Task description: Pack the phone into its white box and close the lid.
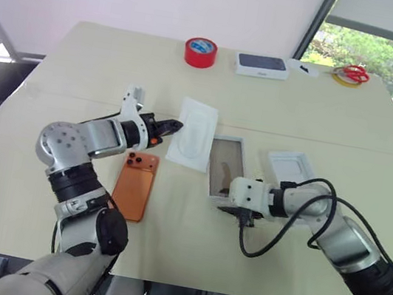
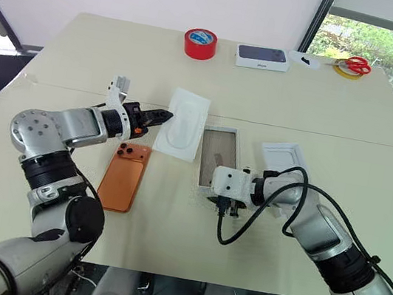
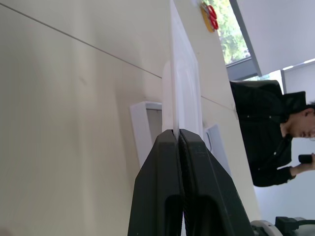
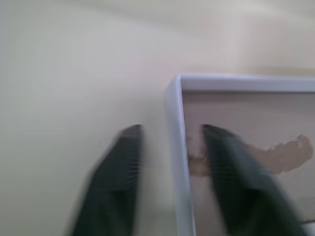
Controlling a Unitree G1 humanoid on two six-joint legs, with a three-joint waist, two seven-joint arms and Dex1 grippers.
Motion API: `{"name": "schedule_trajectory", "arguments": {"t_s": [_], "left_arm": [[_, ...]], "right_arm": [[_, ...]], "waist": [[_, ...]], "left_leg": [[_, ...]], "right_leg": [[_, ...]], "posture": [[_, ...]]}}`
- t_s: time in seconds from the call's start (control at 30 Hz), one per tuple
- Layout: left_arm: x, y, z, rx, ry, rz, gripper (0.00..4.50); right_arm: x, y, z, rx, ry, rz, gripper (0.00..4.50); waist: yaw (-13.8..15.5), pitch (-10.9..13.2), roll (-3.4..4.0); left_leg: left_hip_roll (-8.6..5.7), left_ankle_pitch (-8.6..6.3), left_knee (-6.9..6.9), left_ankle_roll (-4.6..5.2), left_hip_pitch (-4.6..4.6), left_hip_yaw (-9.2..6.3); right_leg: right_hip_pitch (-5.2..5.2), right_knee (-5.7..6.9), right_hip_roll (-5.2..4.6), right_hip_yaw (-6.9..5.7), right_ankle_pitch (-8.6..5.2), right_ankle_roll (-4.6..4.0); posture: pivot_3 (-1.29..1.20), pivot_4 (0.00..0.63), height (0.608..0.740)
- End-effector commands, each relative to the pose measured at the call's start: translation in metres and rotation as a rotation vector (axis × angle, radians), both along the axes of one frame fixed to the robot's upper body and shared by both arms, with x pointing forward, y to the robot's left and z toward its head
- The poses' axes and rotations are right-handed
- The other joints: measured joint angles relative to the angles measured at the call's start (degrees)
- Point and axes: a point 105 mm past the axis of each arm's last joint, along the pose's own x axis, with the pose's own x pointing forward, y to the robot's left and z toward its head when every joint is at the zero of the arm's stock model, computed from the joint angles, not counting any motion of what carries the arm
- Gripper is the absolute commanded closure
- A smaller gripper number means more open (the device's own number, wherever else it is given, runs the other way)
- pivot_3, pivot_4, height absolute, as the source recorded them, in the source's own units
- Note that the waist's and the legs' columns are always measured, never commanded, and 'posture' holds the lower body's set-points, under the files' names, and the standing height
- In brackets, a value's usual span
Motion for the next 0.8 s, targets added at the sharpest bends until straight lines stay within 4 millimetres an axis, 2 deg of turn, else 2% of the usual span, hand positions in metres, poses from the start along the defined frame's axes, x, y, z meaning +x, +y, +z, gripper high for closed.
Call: {"name": "schedule_trajectory", "arguments": {"t_s": [0.03,0.13,0.23,0.4,0.73,0.8], "left_arm": [[-0.003,-0.012,0.004,0.038,-0.038,0.002,4.5],[-0.005,-0.027,-0.005,0.056,-0.011,0.02,4.5],[-0.005,-0.038,-0.012,0.085,0.008,0.034,4.5],[-0.009,-0.054,-0.02,0.097,0.036,0.025,4.5],[-0.018,-0.082,-0.024,0.067,0.049,-0.058,4.5],[-0.019,-0.084,-0.025,0.07,0.05,-0.069,3.88]], "right_arm": [[0.0,-0.011,0.027,0.084,-0.06,-0.061,1.1],[-0.005,-0.039,0.04,0.124,-0.07,-0.18,1.1],[-0.008,-0.054,0.05,0.147,-0.09,-0.25,1.1],[-0.008,-0.061,0.053,0.156,-0.117,-0.294,1.1],[-0.004,-0.056,0.049,0.159,-0.139,-0.295,1.1],[-0.003,-0.055,0.049,0.162,-0.141,-0.295,1.04]], "waist": [[0.0,0.0,0.0],[0.1,0.0,0.0],[-0.2,0.0,-0.02],[-0.4,0.0,-0.01],[0.0,0.0,-0.02],[-0.1,0.0,-0.02]], "left_leg": [[0.0,0.0,0.0,0.0,0.0,0.0],[-0.01,0.0,0.0,0.0,-0.01,-0.02],[-0.01,-0.01,0.0,0.01,0.01,-0.01],[0.03,-0.01,-0.07,0.01,0.03,-0.02],[-0.01,-0.01,-0.03,0.01,0.0,-0.02],[-0.01,-0.01,-0.03,0.01,0.0,-0.02]], "right_leg": [[0.0,0.0,0.0,0.0,0.0,0.0],[0.02,-0.01,0.0,0.0,0.0,0.0],[0.05,-0.03,-0.01,0.0,0.0,0.0],[-0.03,-0.01,0.06,0.02,0.0,-0.02],[-0.01,-0.02,0.01,0.01,0.0,-0.01],[-0.01,-0.02,0.01,0.01,0.0,-0.01]], "posture": [[0.0,0.15,0.73],[0.0,0.15,0.73],[0.0,0.15,0.73],[0.0,0.15,0.73],[0.0,0.15,0.73],[0.0,0.15,0.73]]}}
